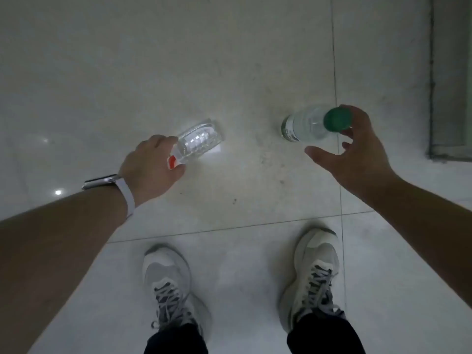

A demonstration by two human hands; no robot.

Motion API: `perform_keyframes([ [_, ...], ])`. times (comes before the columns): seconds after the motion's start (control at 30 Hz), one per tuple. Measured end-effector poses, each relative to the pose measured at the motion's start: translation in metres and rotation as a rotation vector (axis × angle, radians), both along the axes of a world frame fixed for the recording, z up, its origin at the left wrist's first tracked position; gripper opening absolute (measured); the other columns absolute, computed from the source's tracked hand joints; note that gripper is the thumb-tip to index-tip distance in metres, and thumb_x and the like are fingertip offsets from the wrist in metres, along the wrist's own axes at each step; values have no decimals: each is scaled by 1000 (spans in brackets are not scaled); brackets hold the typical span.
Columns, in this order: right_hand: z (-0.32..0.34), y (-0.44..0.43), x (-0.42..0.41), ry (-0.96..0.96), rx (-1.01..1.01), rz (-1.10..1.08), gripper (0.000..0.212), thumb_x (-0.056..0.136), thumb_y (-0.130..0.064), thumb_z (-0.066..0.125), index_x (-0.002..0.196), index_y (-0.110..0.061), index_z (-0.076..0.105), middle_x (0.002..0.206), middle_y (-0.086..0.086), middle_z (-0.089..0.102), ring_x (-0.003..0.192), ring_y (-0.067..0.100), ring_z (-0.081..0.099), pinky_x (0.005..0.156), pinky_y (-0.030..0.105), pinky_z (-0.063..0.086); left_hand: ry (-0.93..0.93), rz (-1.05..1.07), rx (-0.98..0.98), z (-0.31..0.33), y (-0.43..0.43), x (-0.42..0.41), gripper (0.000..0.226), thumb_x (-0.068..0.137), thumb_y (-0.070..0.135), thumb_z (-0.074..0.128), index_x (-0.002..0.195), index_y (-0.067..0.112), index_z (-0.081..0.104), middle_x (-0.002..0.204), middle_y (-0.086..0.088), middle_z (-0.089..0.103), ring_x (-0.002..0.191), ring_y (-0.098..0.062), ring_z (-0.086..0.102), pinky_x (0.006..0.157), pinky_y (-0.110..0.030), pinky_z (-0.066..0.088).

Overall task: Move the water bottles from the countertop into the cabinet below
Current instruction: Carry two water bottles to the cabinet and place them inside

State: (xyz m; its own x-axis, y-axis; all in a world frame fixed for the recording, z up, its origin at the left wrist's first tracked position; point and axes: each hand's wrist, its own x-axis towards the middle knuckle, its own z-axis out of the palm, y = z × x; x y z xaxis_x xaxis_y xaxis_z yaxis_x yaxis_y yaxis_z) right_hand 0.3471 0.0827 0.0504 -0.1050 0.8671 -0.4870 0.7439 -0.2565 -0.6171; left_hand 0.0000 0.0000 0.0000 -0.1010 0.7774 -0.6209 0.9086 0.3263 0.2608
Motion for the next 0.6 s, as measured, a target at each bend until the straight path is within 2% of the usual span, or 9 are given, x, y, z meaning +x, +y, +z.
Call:
perform_keyframes([
  [0.1, -17, 3, -10, 43, 32, -72, 74, 74, -30, 84, 134, -28, 40, 113, -29, 46, 110, 2, 50, 97, 20, 43, 28, 95, 10, -19, -3, -4, 68, 88, 35, 73, 147, 18, 44, 138, -13, 56, 122, -40, 52, 98, -52, 46],
  [0.3, -41, 7, -22, 36, 51, -121, 79, 72, -35, 83, 139, -20, 43, 118, -14, 54, 105, 4, 55, 87, 15, 47, 87, 127, -31, -40, -12, -12, 77, 84, 32, 76, 150, 25, 36, 140, -12, 53, 123, -41, 51, 98, -52, 46],
  [0.47, -49, 8, -24, 77, 59, -147, 73, 73, -30, 85, 133, -21, 45, 104, -26, 51, 90, -24, 51, 76, 3, 46, 104, 259, -91, -45, -26, -25, 69, 79, 31, 80, 139, 24, 45, 125, -13, 58, 108, -40, 60, 91, -49, 50],
  [0.6, -44, 12, -31, 92, 62, -151, 64, 72, -30, 86, 125, -23, 50, 100, -23, 56, 84, -23, 52, 71, 2, 45, 70, 282, -1, -34, -30, -25, 65, 76, 30, 83, 134, 23, 52, 119, -12, 63, 105, -39, 61, 88, -46, 51],
])
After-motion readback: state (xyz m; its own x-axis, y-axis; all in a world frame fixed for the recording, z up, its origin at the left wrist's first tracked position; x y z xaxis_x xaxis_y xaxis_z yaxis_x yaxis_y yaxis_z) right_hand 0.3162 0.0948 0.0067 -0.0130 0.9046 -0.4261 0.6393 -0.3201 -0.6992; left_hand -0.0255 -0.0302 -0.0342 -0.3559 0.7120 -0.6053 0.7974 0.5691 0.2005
